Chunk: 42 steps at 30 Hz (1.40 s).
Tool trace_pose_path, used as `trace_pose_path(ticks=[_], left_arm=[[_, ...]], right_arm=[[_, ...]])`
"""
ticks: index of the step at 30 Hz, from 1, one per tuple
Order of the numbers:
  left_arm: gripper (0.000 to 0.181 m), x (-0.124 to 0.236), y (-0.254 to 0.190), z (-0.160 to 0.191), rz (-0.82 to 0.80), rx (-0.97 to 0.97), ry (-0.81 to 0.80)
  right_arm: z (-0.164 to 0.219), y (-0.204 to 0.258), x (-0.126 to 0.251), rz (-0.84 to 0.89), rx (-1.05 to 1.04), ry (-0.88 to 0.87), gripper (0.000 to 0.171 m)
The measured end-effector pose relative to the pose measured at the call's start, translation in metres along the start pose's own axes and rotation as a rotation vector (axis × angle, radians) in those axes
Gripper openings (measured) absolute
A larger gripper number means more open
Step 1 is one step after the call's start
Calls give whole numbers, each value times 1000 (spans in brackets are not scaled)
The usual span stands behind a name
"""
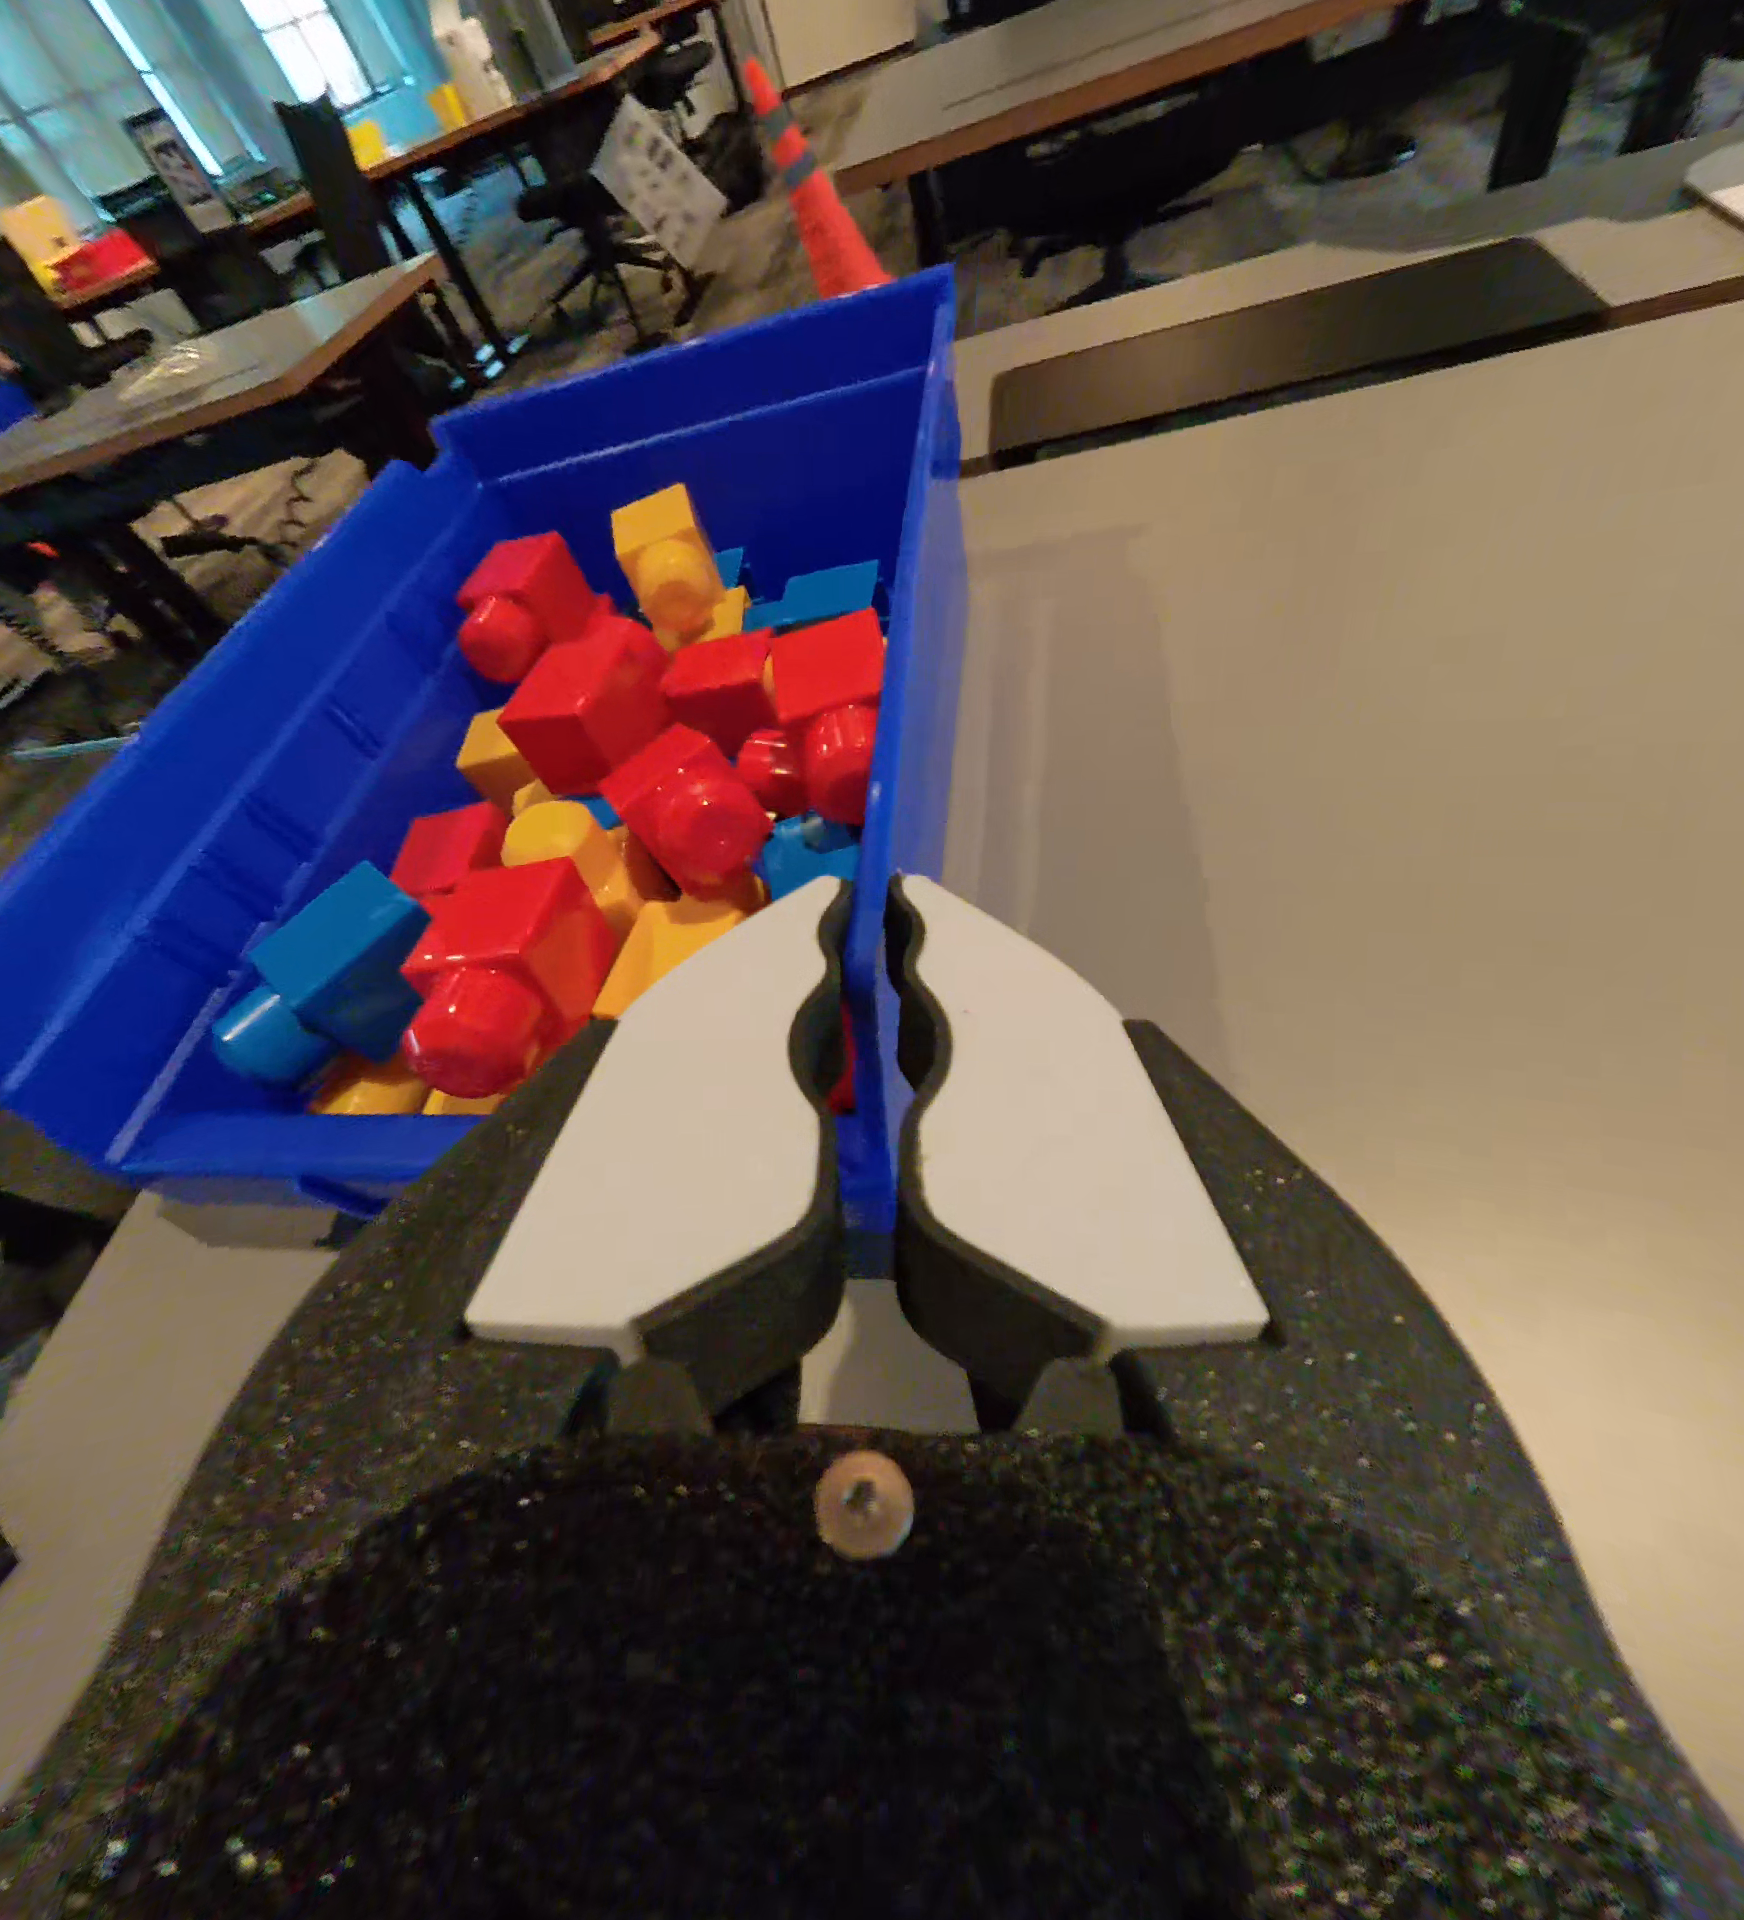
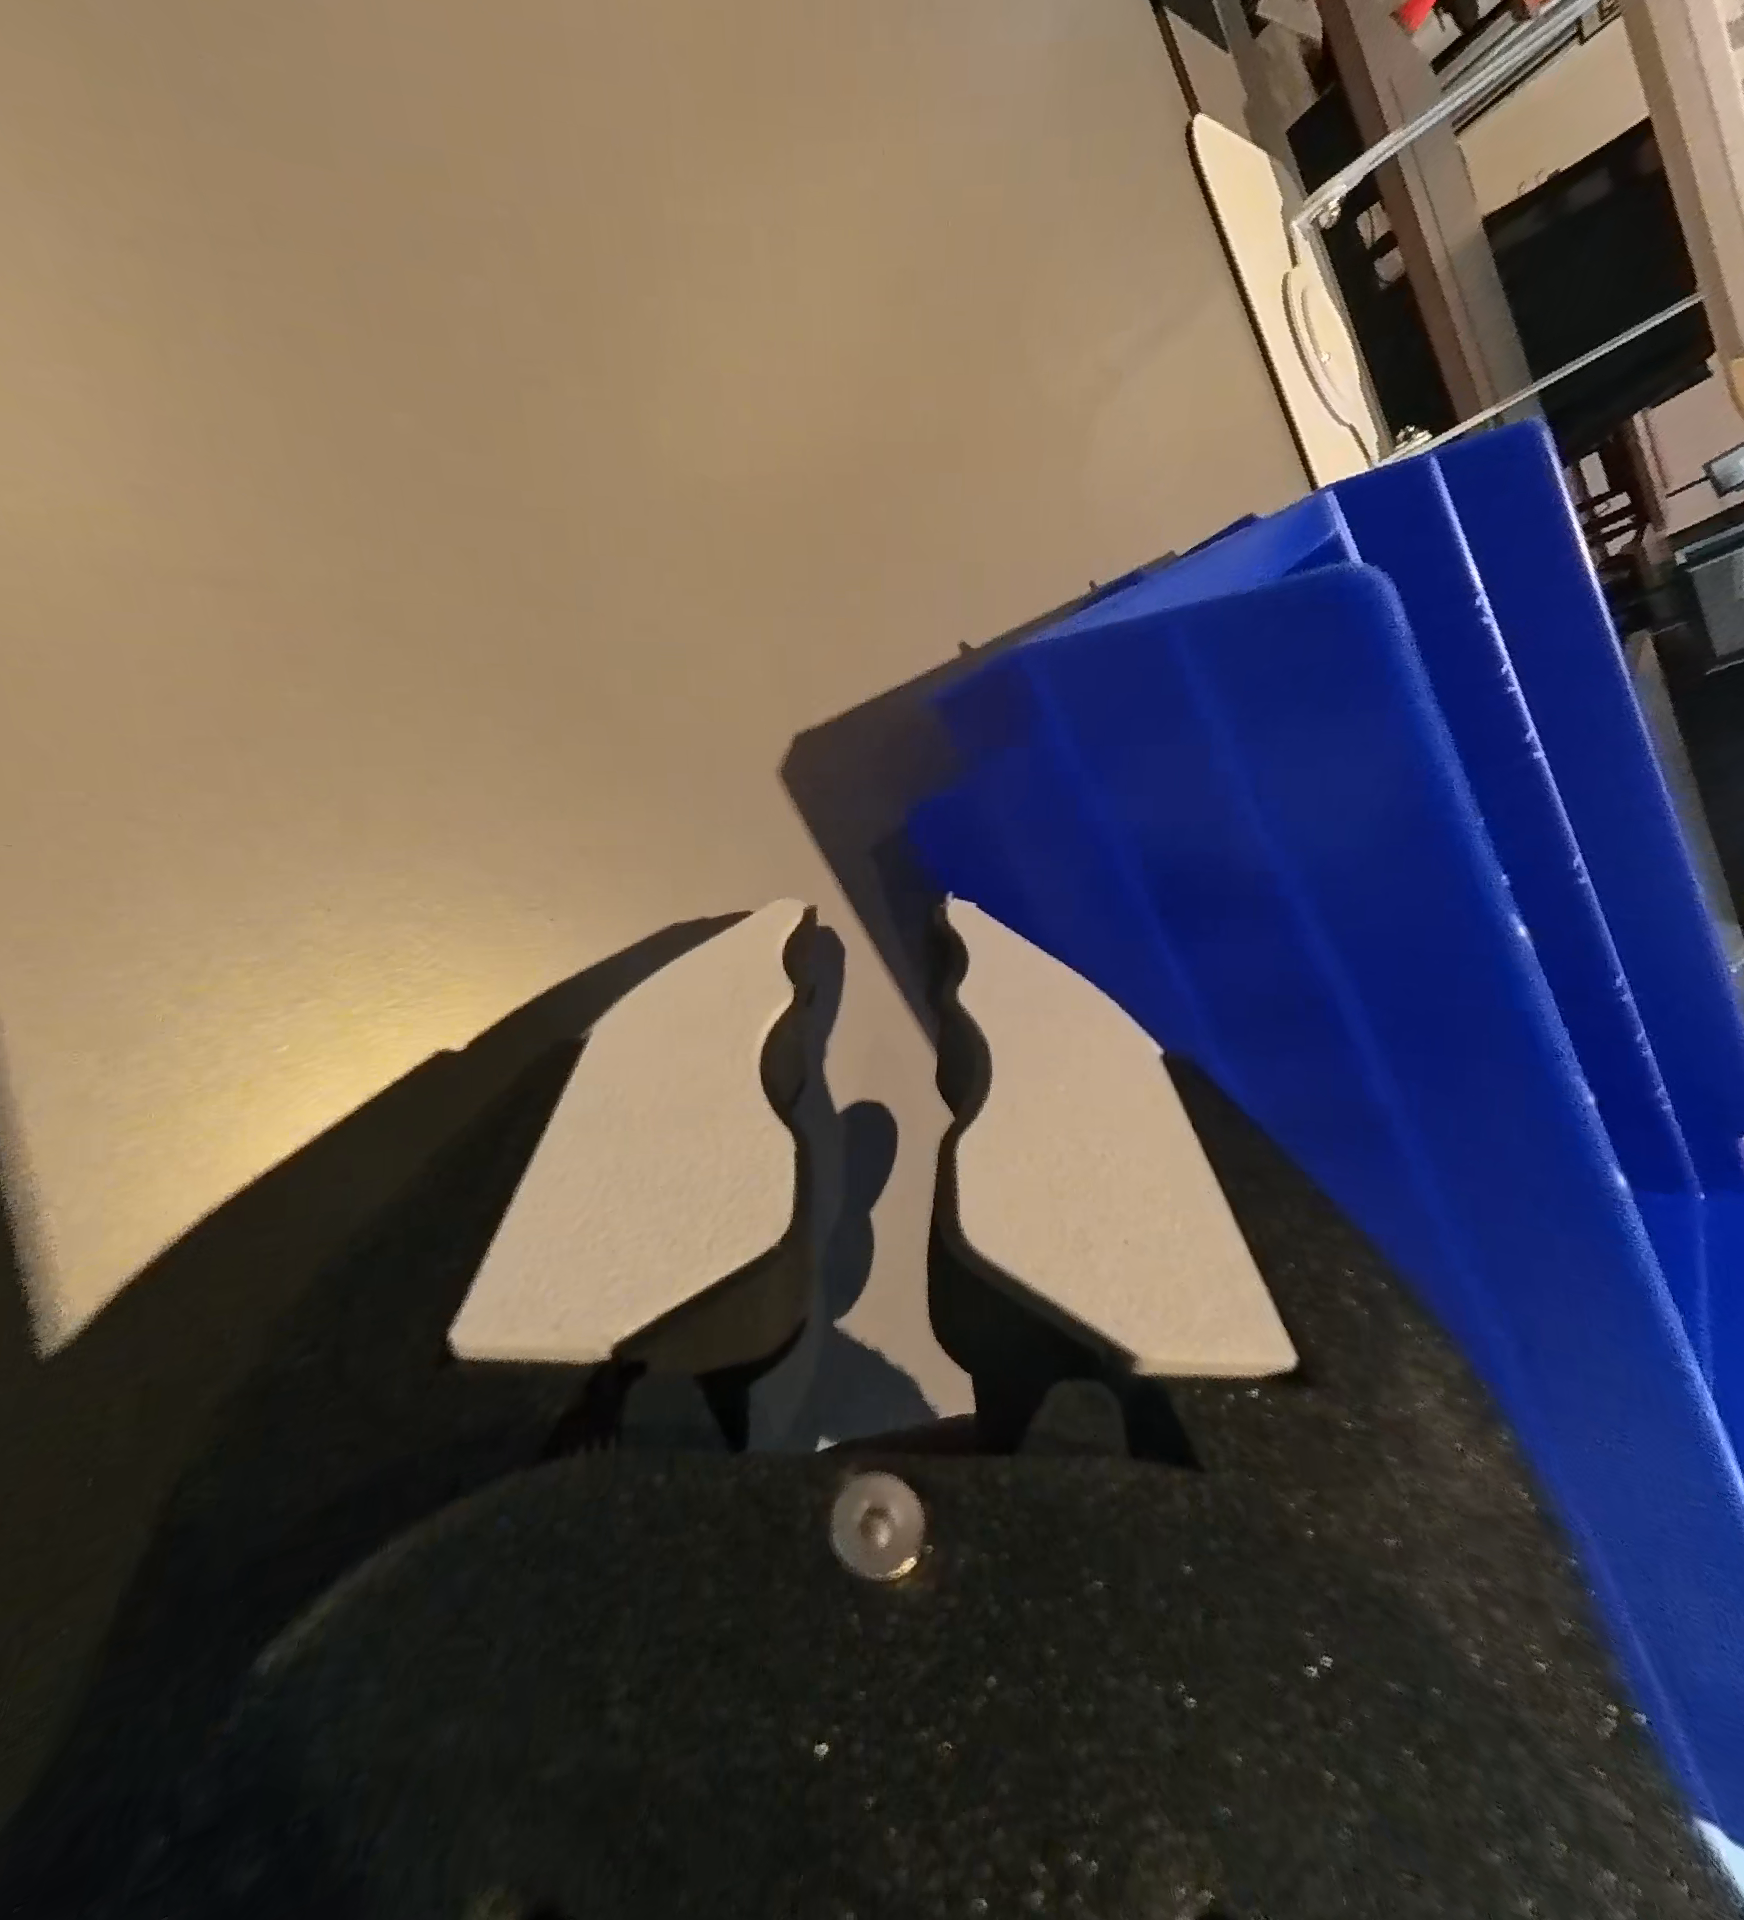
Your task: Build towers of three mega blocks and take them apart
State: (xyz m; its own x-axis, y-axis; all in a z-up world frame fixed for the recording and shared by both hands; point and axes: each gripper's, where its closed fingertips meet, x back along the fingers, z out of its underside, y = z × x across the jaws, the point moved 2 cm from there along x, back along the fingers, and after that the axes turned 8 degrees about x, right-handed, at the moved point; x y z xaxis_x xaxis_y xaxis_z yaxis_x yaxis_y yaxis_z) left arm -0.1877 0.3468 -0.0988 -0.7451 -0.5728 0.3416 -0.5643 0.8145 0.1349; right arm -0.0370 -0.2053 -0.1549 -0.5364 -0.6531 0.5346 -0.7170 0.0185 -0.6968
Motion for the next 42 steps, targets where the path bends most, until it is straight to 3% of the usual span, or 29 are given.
trace_pose_path(ticks=[15, 21, 24, 26, 33, 37, 42], left_arm=[[3, -12, 18, -2, 72, 37, -41], [4, -11, 22, 1, 73, 33, -81], [31, -5, 23, 6, 25, 10, -96], [35, 8, 18, -2, 11, -12, -177], [22, 53, -39, -43, 89, -186, -456], [17, 52, -92, -42, 207, -273, -424], [17, 48, -169, -11, 390, -509, -344]], right_arm=[[6, -5, 6, 22, -105, -16, 28], [20, -24, 12, 141, -372, 57, 38], [32, -31, 25, 229, -481, 109, 40], [49, -41, 36, 304, -515, 183, 36], [127, -75, 52, 449, -569, 411, 33], [168, -103, 53, 528, -545, 522, 36], [196, -135, 42, 543, -461, 621, 41]])
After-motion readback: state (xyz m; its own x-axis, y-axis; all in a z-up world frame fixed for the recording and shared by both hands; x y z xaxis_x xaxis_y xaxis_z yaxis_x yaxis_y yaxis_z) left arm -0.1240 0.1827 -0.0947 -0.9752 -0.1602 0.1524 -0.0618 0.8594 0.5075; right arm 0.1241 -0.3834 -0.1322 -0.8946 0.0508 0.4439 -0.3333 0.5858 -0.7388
